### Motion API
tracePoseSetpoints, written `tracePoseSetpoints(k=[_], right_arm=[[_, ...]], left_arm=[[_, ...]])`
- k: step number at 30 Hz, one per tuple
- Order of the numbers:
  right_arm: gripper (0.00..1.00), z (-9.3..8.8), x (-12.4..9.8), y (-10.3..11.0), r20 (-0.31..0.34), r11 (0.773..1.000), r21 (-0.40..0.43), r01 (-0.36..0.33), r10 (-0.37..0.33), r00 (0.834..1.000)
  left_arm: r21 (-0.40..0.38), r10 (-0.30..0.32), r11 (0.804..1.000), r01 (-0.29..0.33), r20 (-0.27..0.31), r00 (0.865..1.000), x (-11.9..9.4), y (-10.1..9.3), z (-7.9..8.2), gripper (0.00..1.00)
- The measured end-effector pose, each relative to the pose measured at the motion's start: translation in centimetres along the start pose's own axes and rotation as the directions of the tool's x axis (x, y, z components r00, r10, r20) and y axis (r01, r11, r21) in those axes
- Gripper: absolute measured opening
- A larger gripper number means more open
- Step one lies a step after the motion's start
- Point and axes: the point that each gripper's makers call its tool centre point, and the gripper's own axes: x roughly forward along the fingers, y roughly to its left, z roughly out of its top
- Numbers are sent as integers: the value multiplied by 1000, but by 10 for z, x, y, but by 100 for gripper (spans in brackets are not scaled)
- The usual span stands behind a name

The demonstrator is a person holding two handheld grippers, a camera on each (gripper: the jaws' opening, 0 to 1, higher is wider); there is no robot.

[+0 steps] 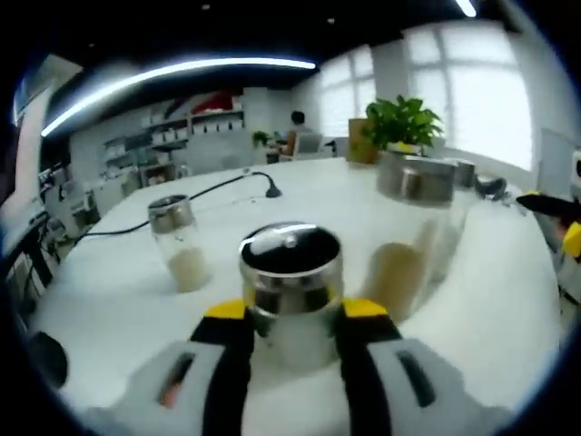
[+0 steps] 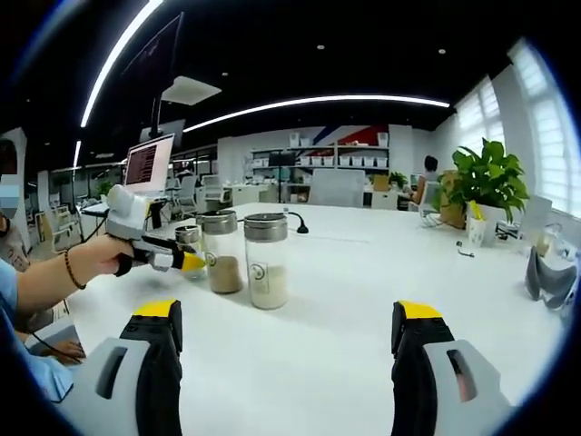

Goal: Rotate the seasoning bottle until the label or dispensing opening points toward the visible target arrow and the bottle remains upright within the marked orientation range

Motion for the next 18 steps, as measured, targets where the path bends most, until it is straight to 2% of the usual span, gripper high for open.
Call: tracePoseSetpoints(k=[5, 7, 18], right_arm=[[99, -1, 1, 3, -4, 1000, 9, -10, 10, 1000], [99, 3, 0, 3, 21, 1000, 28, -7, 7, 1000], [99, 4, 0, 2, 30, 999, 34, -16, 15, 999]], left_arm=[[-24, 47, 999, -46, 18, 999, 1, 1, 0, 37], [-35, 72, 997, -71, 30, 997, 0, 1, 0, 37], [-71, 134, 989, -130, 64, 989, 2, 1, 2, 37]])
